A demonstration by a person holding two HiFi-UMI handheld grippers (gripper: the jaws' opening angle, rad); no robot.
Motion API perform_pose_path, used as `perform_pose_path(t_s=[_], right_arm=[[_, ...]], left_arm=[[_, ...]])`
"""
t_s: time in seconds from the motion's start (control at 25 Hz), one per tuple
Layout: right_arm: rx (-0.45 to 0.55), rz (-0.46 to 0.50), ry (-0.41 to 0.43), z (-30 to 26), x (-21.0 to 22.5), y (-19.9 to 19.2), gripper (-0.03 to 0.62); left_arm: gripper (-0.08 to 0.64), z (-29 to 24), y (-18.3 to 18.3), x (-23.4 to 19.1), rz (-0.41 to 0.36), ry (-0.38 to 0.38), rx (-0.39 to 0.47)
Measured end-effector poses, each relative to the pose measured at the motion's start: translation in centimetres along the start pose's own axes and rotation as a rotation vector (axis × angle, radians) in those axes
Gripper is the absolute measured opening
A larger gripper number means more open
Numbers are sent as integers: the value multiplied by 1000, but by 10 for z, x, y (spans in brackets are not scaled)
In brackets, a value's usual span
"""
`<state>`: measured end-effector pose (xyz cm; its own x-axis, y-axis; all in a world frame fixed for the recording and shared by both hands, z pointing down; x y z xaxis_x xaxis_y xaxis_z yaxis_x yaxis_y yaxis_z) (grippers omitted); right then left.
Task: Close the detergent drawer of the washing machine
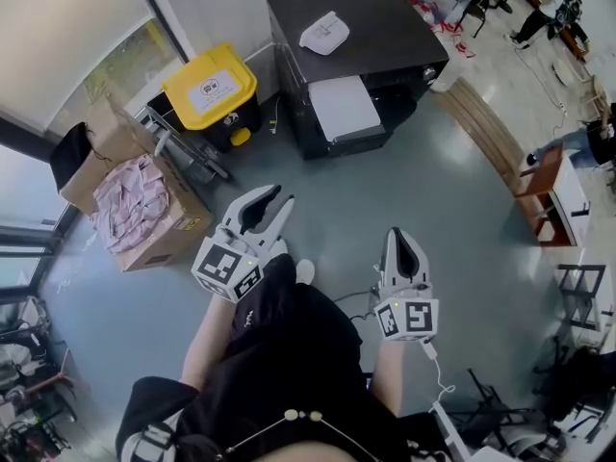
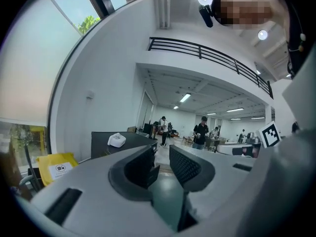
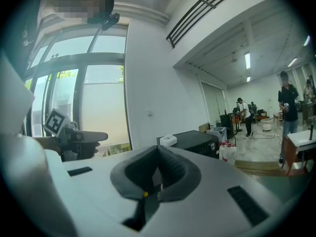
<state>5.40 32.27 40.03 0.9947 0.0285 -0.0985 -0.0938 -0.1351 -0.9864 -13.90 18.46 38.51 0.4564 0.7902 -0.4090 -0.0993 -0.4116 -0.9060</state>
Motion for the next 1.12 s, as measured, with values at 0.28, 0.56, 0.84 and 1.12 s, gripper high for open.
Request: perform_pose_path(t_s=[0.28, 0.56, 0.84, 1.12], right_arm=[[-45, 93, 22, -19, -6, -8, 2], [-114, 162, 48, -51, 4, -18, 2], [-233, 207, 175, -104, 9, -45, 44], [-409, 364, 346, -165, 8, -82, 82]], left_arm=[[111, -22, -7, -16, 19, -7, -15], [112, -68, -10, -37, 35, -95, -38], [112, -116, -44, -69, 68, -209, -184], [112, -157, -86, -106, 45, -261, -370]])
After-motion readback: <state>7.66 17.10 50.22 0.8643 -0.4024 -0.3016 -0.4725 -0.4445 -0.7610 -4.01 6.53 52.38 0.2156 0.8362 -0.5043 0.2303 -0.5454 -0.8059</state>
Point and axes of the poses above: the fingertips, and each gripper's own axes: z backward along the fingers, x to its right, y out of its top, the point moved 3 cm from there along z, backward along the fingers, and after that the axes turned 13 degrees about z, right-handed, at the moved point
